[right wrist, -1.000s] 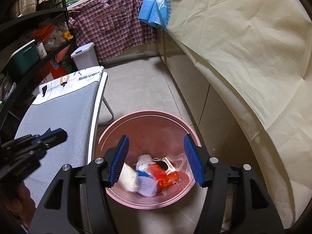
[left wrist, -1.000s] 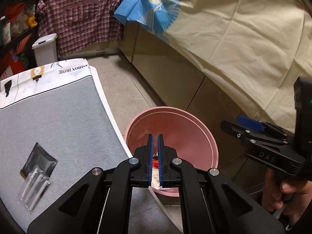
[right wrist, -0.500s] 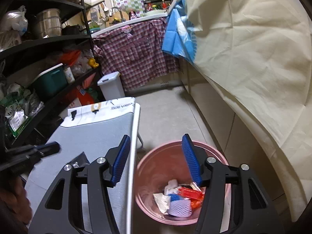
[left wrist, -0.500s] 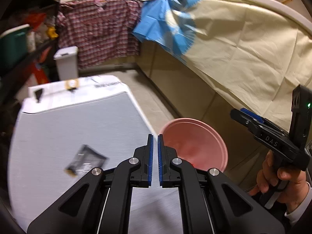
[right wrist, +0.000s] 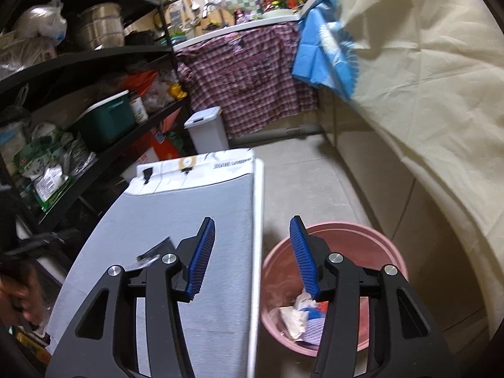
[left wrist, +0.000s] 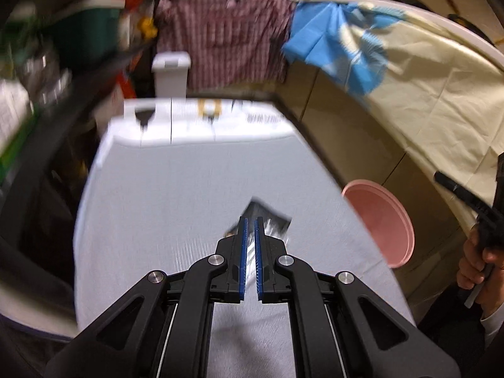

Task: Collect trash
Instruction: 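Move both open tools back to the table toward the straws and sachet, then close the left tool on the clear plastic straws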

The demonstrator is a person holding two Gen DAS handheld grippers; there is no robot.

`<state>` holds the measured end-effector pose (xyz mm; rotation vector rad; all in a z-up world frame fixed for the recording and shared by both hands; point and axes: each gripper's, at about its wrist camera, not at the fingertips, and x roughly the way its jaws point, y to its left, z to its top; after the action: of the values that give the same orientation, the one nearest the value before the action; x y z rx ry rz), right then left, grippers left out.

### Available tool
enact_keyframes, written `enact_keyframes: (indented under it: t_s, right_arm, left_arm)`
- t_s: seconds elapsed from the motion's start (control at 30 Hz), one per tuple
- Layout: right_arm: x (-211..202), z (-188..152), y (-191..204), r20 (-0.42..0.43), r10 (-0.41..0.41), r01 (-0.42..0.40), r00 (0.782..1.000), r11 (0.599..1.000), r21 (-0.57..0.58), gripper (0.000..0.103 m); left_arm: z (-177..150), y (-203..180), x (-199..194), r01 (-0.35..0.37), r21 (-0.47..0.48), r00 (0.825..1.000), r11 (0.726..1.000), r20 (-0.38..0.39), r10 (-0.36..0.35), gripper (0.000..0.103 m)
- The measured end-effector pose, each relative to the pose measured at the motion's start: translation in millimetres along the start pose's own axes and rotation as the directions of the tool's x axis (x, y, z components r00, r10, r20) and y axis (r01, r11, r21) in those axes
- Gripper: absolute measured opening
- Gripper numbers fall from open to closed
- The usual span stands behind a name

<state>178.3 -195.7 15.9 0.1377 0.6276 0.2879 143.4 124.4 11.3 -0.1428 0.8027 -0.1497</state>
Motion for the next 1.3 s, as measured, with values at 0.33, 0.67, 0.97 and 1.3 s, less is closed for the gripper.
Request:
enact_keyframes:
  t_s: [0.33,0.67,0.97,1.3]
  right_arm:
    - [46.1,-15.2,56.1,-0.100,0.113,-0.121,0.989,0.990,-0.077,0.031]
    - [92.0,-32.7,88.1,-0.183,0.140,-0.164,0.973,0.979,-0.122,0.032]
    - [116.5,-38.4,94.0,-0.231,0.161,-0.190,0.960,0.975,-0.112,0.033]
    - [143.6,-41.7,125.4,-0.257,0.179,-0.226,0.950,0.960,-0.167,0.056]
  left_arm:
    - [-20.8,8.1,38.1,0.042,0.078,0.997,0.996,-0.065,-0.037,0.004]
    - [-30.8,1.6,65.0,0.065,0.139,0.991,0.988,-0.125,-0.048,0.030]
    - [-36.7,2.6,86.3,0.058,0.172,0.976,0.983,-0.215,-0.020,0.001]
    - [-26.0,31.3,64.2,0.046,0.071,0.989,0.996,-0.147,-0.035,0.000]
